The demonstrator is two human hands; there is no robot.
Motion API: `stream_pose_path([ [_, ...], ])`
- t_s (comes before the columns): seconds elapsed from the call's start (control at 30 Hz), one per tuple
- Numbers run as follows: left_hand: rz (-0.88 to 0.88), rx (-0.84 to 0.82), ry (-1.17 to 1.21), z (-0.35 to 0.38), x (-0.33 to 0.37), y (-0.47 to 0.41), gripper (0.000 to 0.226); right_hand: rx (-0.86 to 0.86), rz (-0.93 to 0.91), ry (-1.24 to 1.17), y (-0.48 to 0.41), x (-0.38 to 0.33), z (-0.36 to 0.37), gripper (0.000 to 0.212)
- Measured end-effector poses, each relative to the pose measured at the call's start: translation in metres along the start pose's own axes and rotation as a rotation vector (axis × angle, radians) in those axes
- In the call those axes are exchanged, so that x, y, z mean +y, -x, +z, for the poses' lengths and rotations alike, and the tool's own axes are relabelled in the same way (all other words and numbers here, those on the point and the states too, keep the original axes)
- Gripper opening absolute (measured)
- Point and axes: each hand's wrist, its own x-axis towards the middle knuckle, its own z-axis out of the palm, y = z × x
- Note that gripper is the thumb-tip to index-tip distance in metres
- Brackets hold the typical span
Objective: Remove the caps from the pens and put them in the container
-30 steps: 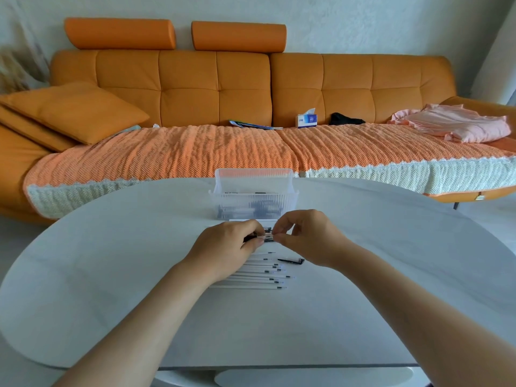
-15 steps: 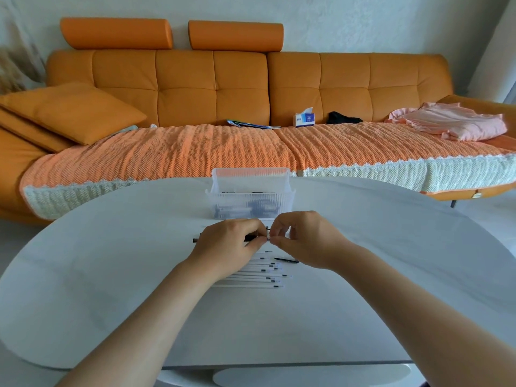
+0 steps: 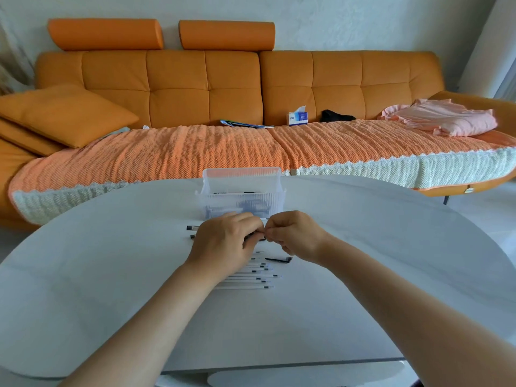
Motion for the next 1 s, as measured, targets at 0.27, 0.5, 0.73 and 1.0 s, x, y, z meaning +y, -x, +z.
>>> stream_pose_path([
  [0.27,-0.206,-0.042,0.133,0.001,0.009,-0.004,0.009,-0.01,0.055,-0.095,-0.005,0.003,-0.002,0.029],
  [0.5,-0.428,-0.235,0.381,0.0,0.005,-0.009,0.018,0.123,-0.299,0.573,-0.003,0.008,-0.004,0.02],
  [0.73,-0.035,0.014,0.012,0.002,0.0,-0.001,0.008,-0.035,0.079,-0.129,-0.004,0.002,0.0,0.028],
  [1.0,-0.301,-0.144,0.128,0.004,-0.014,0.005,0.009,0.071,-0.039,0.732,0.001,0.017,-0.014,0.011],
])
